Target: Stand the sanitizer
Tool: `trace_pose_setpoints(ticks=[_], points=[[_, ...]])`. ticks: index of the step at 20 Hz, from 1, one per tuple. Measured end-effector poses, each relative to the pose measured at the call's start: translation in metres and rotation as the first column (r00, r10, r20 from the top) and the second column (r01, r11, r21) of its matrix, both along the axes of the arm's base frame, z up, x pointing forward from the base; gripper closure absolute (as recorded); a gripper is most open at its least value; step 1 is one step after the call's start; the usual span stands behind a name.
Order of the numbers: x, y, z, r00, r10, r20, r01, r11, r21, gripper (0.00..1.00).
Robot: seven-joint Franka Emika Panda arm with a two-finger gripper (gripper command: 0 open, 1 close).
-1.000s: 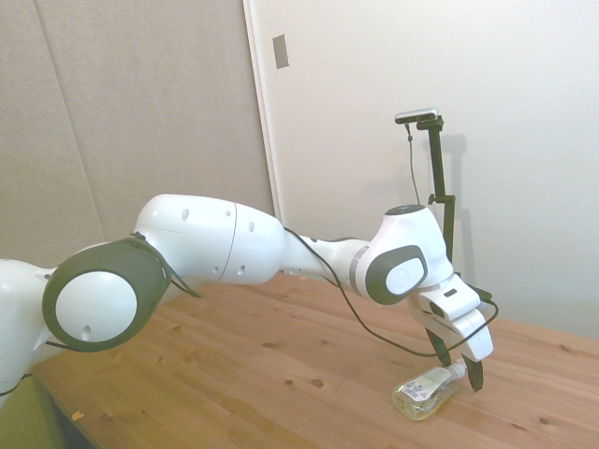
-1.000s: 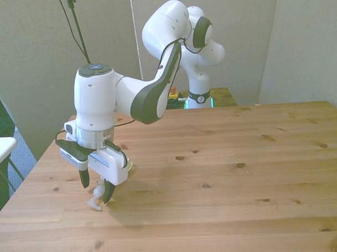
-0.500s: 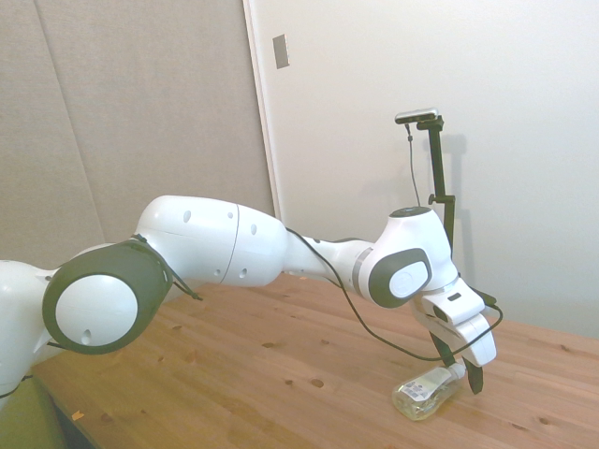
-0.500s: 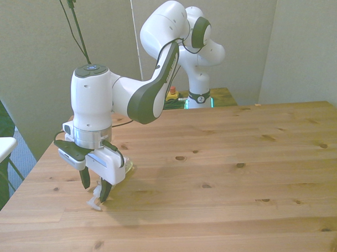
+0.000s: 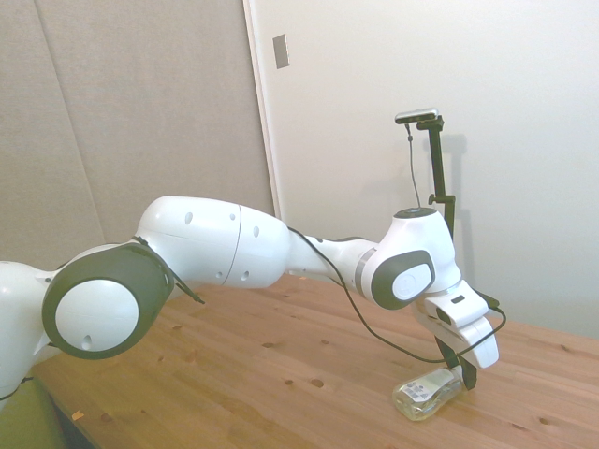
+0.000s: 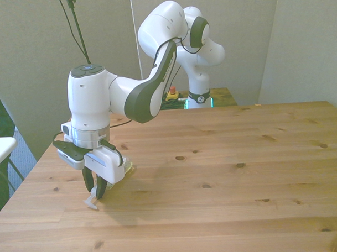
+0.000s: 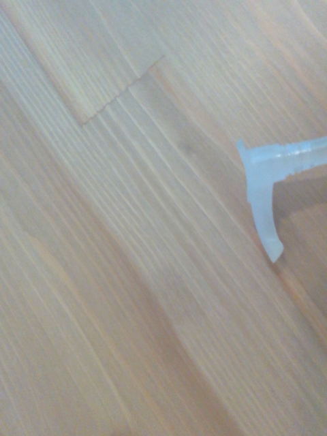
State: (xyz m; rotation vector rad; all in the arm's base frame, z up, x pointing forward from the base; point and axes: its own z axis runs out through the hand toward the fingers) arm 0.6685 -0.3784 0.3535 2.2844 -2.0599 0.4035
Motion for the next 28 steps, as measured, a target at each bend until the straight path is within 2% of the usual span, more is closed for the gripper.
trace_pose_setpoints(ticks=[7,14,18,20,23,28], points=[[-0.001,-0.003,0.009,1.0,0.029,0.012,-0.029,1.0,0.006,1.0],[-0.011,0.017,0.083,0.994,0.061,0.085,-0.059,0.998,-0.024,1.0],[-0.025,0.064,0.132,0.982,0.126,0.138,-0.112,0.988,-0.105,1.0],[-0.033,0.094,0.147,0.976,0.143,0.163,-0.117,0.98,-0.162,1.0],[-0.046,0.129,0.145,0.97,0.139,0.202,-0.092,0.97,-0.224,1.0],[-0.058,0.163,0.125,0.949,0.09,0.303,0.01,0.949,-0.314,1.0]])
